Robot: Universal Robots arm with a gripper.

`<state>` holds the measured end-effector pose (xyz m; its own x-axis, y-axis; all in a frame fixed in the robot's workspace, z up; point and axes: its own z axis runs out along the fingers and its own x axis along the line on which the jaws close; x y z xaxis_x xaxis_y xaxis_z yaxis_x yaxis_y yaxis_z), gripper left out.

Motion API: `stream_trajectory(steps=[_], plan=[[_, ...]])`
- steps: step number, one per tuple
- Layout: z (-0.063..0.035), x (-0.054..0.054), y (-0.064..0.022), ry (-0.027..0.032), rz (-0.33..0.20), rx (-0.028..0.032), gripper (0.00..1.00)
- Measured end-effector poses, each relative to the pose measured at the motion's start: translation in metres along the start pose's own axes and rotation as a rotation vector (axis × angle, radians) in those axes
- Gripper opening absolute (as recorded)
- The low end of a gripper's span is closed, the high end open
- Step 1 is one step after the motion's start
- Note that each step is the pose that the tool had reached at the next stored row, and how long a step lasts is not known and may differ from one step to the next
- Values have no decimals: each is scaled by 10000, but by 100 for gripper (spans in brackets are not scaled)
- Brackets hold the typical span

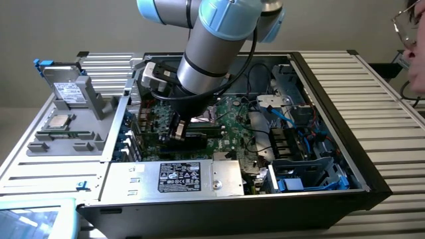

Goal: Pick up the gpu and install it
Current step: 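Insert the gpu into the slot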

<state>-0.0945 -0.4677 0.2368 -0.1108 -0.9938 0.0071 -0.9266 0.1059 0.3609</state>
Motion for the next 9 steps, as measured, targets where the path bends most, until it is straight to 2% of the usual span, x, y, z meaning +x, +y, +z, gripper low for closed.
stream_trajectory(steps=[9], plan=[[0, 0, 0, 0, 0, 0, 28]])
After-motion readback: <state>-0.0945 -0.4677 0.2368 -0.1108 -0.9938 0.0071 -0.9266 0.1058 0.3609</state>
